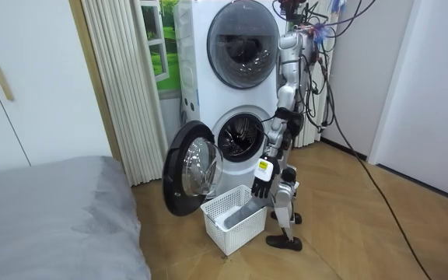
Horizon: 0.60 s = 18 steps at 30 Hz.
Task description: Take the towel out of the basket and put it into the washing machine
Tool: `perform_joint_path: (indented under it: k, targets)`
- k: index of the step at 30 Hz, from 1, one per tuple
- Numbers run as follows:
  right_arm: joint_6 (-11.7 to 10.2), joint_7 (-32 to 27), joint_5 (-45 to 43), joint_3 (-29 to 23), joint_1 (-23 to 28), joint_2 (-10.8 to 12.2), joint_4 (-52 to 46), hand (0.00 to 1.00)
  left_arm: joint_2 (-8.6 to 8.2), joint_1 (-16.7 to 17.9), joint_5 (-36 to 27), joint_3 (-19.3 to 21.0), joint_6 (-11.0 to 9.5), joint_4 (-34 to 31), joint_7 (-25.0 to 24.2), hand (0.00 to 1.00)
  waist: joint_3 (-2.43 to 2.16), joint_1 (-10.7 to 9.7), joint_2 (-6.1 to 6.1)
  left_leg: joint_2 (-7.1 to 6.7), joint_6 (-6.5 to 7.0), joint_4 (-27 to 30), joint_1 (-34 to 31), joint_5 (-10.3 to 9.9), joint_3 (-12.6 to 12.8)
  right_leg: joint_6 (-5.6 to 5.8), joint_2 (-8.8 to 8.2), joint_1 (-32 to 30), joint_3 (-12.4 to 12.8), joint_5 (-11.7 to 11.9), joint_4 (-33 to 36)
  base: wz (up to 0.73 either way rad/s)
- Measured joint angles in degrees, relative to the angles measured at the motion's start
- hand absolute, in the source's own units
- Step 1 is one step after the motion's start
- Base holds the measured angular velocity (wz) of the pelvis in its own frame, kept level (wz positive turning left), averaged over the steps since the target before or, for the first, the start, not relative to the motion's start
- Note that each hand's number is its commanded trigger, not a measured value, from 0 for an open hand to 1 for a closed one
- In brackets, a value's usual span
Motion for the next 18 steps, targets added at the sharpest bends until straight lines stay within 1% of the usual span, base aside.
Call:
perform_joint_path:
  k: [2, 3, 4, 5, 6, 7, 8, 9, 10, 11, 12, 14, 15, 17, 18]
  targets:
    - [-0.1, 0.0, 0.0, 0.5, -0.6, 0.1, -0.2, 0.00, 0.38, -0.9, 0.0, -0.7, -0.6, -0.6, 0.5, 0.00, -0.11, -0.2, -0.33, -0.07, 0.04, 0.7, -2.1, 0.0, -0.5, 0.03, -0.19, -1.6, -0.6, 0.0, 0.3, 0.11]
    - [-0.2, 0.0, 0.0, 0.6, -1.0, 0.1, -0.2, 0.00, 0.50, -1.5, 0.1, -1.0, -0.8, -0.6, 0.7, 0.00, -0.07, -0.2, -0.36, -0.07, 0.04, 0.9, -2.8, 0.0, -0.5, 0.04, -0.23, -2.3, -0.8, 0.0, 0.6, 0.12]
    - [-0.6, 0.0, 0.0, 0.7, -1.6, 0.0, -0.2, 0.00, 0.59, -2.9, 0.0, -1.0, -1.3, -0.5, 1.2, 0.00, -0.07, -0.1, -0.30, -0.06, 0.04, 1.0, -4.1, 0.0, -0.5, 0.12, -0.27, -3.6, -1.1, 0.1, 0.8, 0.12]
    - [-1.0, 0.0, -0.4, 1.0, -2.4, 0.0, -0.2, 0.00, 0.64, -4.2, 0.0, -1.0, -2.5, -0.5, 2.0, 0.00, -0.03, -0.2, -0.17, -0.09, 0.04, 1.1, -5.3, 0.0, -0.7, 0.15, -0.29, -4.8, -1.3, 0.2, 1.1, 0.10]
    - [-1.1, 0.0, -0.7, 1.0, -2.9, 0.0, -0.1, 0.00, 0.62, -4.9, 0.0, -1.0, -3.0, -0.4, 2.4, 0.00, 0.00, -0.1, -0.11, -0.12, 0.05, 1.3, -5.8, 0.0, -0.9, 0.15, -0.29, -5.5, -1.3, 0.2, 1.5, 0.03]
    - [-1.4, 0.0, -1.4, 1.0, -3.9, 0.0, -0.1, 0.00, 0.57, -6.3, 0.0, -1.0, -4.1, -0.3, 2.7, 0.00, 0.06, -0.1, -0.03, -0.18, 0.05, 1.7, -6.9, 0.0, -1.3, 0.16, -0.38, -6.4, -1.5, 0.2, 1.8, 0.00]
    - [-1.9, 0.0, -2.4, 1.1, -5.0, 0.1, -0.1, 0.00, 0.57, -7.7, 0.0, -1.1, -5.1, -0.3, 3.0, 0.00, 0.18, -0.2, 0.20, -0.22, 0.05, 2.5, -8.3, 0.0, -1.4, 0.16, -0.57, -7.8, -2.5, 0.2, 2.6, 0.00]
    - [-1.9, 0.0, -3.0, 1.3, -5.6, 0.1, -0.1, 0.00, 0.60, -8.5, 0.0, -1.6, -5.7, -0.3, 3.2, 0.00, 0.25, -0.3, 0.29, -0.20, 0.06, 2.9, -9.1, 0.0, -1.4, 0.16, -0.65, -8.6, -2.9, 0.2, 3.1, -0.06]
    - [-2.3, 0.1, -3.8, 1.7, -7.0, 0.0, 0.3, 0.00, 0.54, -10.3, 0.0, -2.3, -6.6, 0.1, 3.4, 0.00, 0.28, -0.3, 0.29, -0.19, 0.09, 3.9, -10.8, 0.0, -1.4, 0.15, -0.87, -10.4, -4.2, 0.2, 4.1, -0.09]
    - [-3.0, 0.1, -4.4, 2.0, -8.7, 0.0, 1.2, 0.00, 0.16, -11.8, 0.0, -2.5, -7.9, 1.2, 3.4, 0.00, 0.69, -0.4, 0.71, -0.20, 0.19, 4.5, -12.2, -0.1, -1.4, 0.14, -1.19, -12.0, -5.8, 0.2, 4.9, -0.09]
    - [-3.2, 0.1, -4.5, 2.4, -9.4, -0.1, 1.3, 0.00, -0.08, -12.8, 0.0, -2.7, -8.4, 1.9, 3.4, 0.00, 0.85, -0.5, 0.94, -0.21, 0.22, 4.8, -12.9, -0.1, -1.4, 0.14, -1.29, -12.6, -6.2, 0.2, 5.3, -0.10]
    - [-3.7, 0.2, -4.6, 4.1, -12.3, 0.3, 1.2, 0.00, -0.46, -16.5, 0.0, -4.9, -9.8, 3.8, 3.4, 0.00, 1.16, -1.5, 1.33, -0.39, 0.26, 6.4, -16.7, -0.1, -2.0, -0.06, -1.51, -16.9, -6.2, 0.0, 8.1, -0.08]
    - [-3.8, 0.2, -4.6, 4.4, -12.9, 0.4, 1.3, 0.00, -0.53, -17.3, 0.0, -5.2, -10.0, 4.3, 3.4, 0.00, 1.20, -1.6, 1.35, -0.41, 0.26, 6.8, -17.8, -0.1, -2.1, -0.06, -1.52, -18.0, -6.2, 0.0, 8.7, -0.06]
    - [-3.9, 0.5, -5.0, 5.0, -14.8, 0.6, 1.2, 0.00, -0.74, -20.6, 0.1, -6.7, -11.0, 5.4, 3.4, 0.00, 1.55, -2.0, 1.24, -0.58, 0.51, 9.0, -22.1, -0.3, -2.9, -0.07, -1.70, -22.4, -6.2, 0.0, 11.3, 0.00]
    - [-3.9, 0.5, -5.0, 5.1, -15.6, 0.7, 1.2, 0.00, -0.83, -21.3, 0.2, -6.9, -11.1, 5.5, 3.4, 0.00, 1.67, -1.9, 1.13, -0.58, 0.62, 9.7, -23.2, -0.3, -2.9, -0.07, -1.72, -23.6, -6.1, 0.0, 12.0, 0.00]
